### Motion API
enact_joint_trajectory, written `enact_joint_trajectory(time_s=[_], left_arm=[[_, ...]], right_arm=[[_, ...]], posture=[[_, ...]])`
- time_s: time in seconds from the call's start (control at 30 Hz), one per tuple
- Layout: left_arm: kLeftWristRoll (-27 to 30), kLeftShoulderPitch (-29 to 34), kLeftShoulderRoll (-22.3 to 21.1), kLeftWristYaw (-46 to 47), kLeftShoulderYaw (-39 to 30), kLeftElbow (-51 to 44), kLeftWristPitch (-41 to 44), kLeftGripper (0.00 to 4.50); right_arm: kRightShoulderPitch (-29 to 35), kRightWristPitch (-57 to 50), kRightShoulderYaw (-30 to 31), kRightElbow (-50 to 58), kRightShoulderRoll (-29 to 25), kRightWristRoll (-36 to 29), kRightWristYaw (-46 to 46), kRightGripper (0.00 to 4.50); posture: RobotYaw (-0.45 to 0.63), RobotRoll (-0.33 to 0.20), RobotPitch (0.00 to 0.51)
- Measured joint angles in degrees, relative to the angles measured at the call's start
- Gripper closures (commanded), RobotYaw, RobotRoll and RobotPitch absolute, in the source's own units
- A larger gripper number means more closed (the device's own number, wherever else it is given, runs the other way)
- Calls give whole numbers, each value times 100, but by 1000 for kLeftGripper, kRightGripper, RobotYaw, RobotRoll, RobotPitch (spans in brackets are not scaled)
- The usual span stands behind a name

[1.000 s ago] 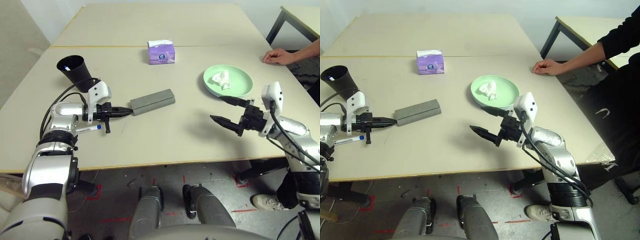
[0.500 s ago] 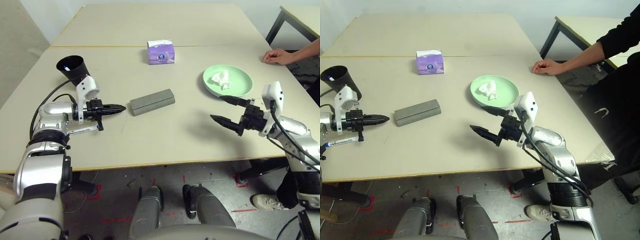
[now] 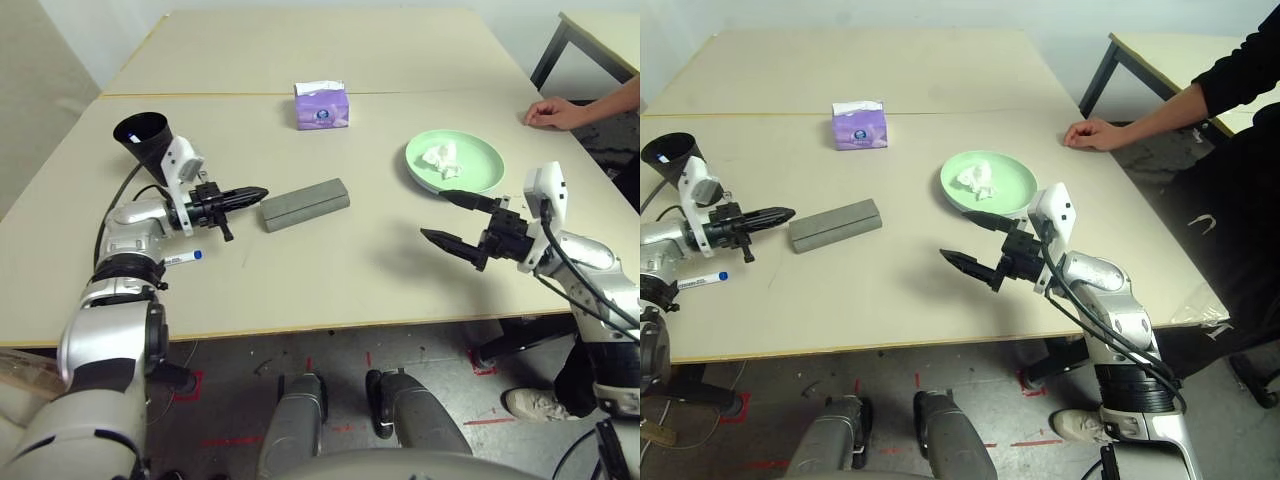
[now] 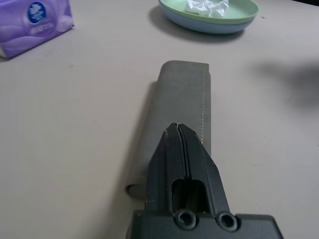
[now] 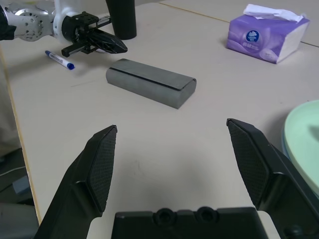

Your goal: Organize and tidy the items on the table.

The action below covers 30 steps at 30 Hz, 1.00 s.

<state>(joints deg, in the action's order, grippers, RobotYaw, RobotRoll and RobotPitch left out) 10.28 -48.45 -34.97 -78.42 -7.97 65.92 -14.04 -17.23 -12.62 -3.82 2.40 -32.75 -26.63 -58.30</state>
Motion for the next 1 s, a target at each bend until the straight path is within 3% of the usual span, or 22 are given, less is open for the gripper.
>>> enact_joint_trajectory(time_s=[1.0], left_arm=[[-591,100,-228,146,465,-1,-439,4475]], right_arm=[[8,-18,-31,117,-14,-34,64,0]], posture=[[-143,0,130]])
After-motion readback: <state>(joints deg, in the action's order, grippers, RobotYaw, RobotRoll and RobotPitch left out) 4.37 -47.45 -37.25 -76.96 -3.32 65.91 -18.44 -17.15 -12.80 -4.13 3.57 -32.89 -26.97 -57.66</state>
